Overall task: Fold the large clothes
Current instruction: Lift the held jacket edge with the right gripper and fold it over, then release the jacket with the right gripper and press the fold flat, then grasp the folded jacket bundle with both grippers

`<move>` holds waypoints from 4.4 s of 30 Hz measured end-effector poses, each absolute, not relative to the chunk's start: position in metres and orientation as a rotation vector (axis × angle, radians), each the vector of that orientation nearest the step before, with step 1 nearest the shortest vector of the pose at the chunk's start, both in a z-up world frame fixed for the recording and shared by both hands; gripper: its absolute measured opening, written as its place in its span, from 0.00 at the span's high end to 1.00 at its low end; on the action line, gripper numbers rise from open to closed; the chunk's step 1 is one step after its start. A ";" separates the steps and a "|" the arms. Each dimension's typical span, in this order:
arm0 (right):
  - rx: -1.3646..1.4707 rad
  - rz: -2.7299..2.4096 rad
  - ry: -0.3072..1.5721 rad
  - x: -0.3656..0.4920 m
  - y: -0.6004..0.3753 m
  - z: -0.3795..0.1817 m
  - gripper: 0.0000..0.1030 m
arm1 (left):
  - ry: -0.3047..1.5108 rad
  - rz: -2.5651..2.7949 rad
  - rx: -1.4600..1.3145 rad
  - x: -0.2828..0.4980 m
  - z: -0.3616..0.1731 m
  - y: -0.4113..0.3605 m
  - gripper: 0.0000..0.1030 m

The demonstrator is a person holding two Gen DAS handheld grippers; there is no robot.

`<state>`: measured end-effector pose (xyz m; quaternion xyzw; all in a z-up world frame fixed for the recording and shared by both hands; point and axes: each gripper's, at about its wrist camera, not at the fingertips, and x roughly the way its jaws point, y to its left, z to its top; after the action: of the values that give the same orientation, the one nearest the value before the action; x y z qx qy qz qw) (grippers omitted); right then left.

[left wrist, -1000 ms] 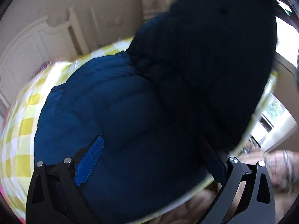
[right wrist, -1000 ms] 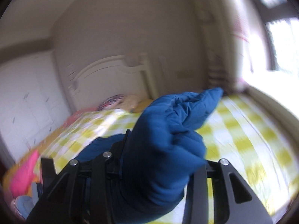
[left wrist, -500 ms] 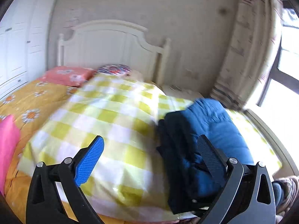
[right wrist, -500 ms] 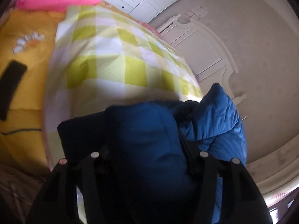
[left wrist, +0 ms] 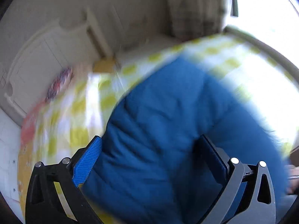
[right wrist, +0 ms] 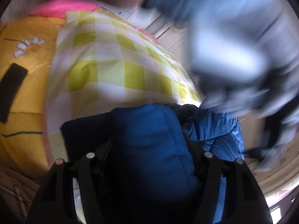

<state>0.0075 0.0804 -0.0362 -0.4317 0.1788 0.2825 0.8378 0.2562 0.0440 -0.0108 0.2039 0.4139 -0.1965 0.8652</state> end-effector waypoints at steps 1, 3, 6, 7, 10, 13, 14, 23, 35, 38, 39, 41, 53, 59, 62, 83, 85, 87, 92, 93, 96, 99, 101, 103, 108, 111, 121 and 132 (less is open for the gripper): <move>-0.871 0.649 0.405 0.006 0.074 -0.029 0.25 | 0.900 -0.464 0.337 0.266 -0.027 0.056 0.04; -0.759 0.760 0.462 0.004 0.056 -0.011 0.25 | 0.933 -0.530 0.147 0.276 -0.048 0.081 0.04; -0.549 0.917 0.477 -0.002 0.017 0.022 0.25 | 0.854 -0.448 0.127 0.267 -0.055 0.097 0.04; -0.485 0.949 0.464 -0.003 0.000 0.035 0.25 | 0.838 -0.435 0.094 0.266 -0.059 0.104 0.04; -0.371 0.932 0.403 0.002 -0.047 0.067 0.25 | 0.796 -0.428 0.021 0.261 -0.064 0.115 0.04; -0.336 0.804 0.379 0.040 -0.089 0.088 0.25 | 0.781 -0.425 0.004 0.258 -0.062 0.124 0.04; -0.305 0.751 0.390 0.065 -0.103 0.092 0.26 | 0.778 -0.421 0.008 0.259 -0.063 0.124 0.04; -0.139 0.567 0.643 0.275 -0.128 0.048 0.79 | 0.754 -0.407 0.003 0.248 -0.059 0.129 0.04; -0.082 0.523 0.731 0.319 -0.127 0.031 0.78 | 0.706 -0.339 -0.024 0.243 -0.058 0.138 0.04; -0.107 0.516 0.905 0.340 -0.115 -0.019 0.77 | 0.698 -0.322 -0.027 0.243 -0.058 0.140 0.04; -0.094 0.526 0.887 0.341 -0.114 -0.025 0.77 | 0.697 -0.312 -0.024 0.242 -0.059 0.139 0.04; -0.097 0.519 0.882 0.344 -0.113 -0.022 0.77 | 0.702 -0.312 -0.034 0.243 -0.060 0.141 0.04; -0.448 0.630 0.985 0.322 -0.023 -0.014 0.41 | 0.582 -0.118 0.230 0.215 -0.036 0.122 0.04; -0.442 0.614 0.965 0.319 -0.028 -0.017 0.41 | 0.506 -0.103 0.177 0.156 0.036 0.138 0.04; -0.444 0.604 0.946 0.318 -0.025 -0.014 0.41 | 0.503 -0.202 0.248 0.118 0.045 0.115 0.04; -0.241 0.620 0.766 0.176 -0.098 0.003 0.23 | 0.736 -0.221 0.056 0.096 -0.066 0.125 0.04; -0.284 0.594 0.755 0.165 -0.097 0.013 0.23 | 0.734 -0.207 0.070 0.095 -0.065 0.121 0.04; -0.310 0.597 0.732 0.146 -0.098 0.028 0.24 | 0.724 -0.187 0.091 0.091 -0.064 0.119 0.04; -0.320 0.595 0.621 0.091 -0.113 0.049 0.21 | 0.715 -0.191 0.068 0.089 -0.063 0.119 0.04; -0.314 0.596 0.644 0.088 -0.113 0.039 0.20 | 0.713 -0.191 0.065 0.090 -0.063 0.119 0.04; -0.325 0.573 0.694 0.086 -0.106 0.000 0.19 | 0.714 -0.192 0.060 0.088 -0.064 0.120 0.04; -0.319 0.583 0.705 0.089 -0.108 0.001 0.19 | 0.703 -0.185 0.052 0.086 -0.066 0.122 0.04; -0.332 0.576 0.701 0.088 -0.106 0.001 0.18 | 0.699 -0.181 0.055 0.085 -0.066 0.121 0.04; -0.312 0.581 0.695 0.087 -0.109 -0.001 0.18 | 0.696 -0.184 0.050 0.085 -0.067 0.121 0.04; -0.301 0.587 0.693 0.088 -0.107 -0.004 0.18 | 0.718 -0.180 0.086 0.085 -0.057 0.118 0.04; -0.277 0.600 0.698 0.091 -0.111 -0.004 0.17 | 0.682 -0.183 0.149 0.086 -0.014 0.112 0.04; -0.216 0.614 0.683 0.087 -0.115 0.002 0.16 | 0.843 -0.106 0.209 0.209 -0.045 0.103 0.04; 0.258 0.673 0.823 0.116 -0.194 0.014 0.02 | 0.959 -0.396 -0.338 0.154 -0.056 0.187 0.04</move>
<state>0.1164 -0.1943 0.0141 0.1226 0.3911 0.3202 0.8541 0.1535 0.1873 -0.0564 -0.1608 0.4559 -0.1882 0.8549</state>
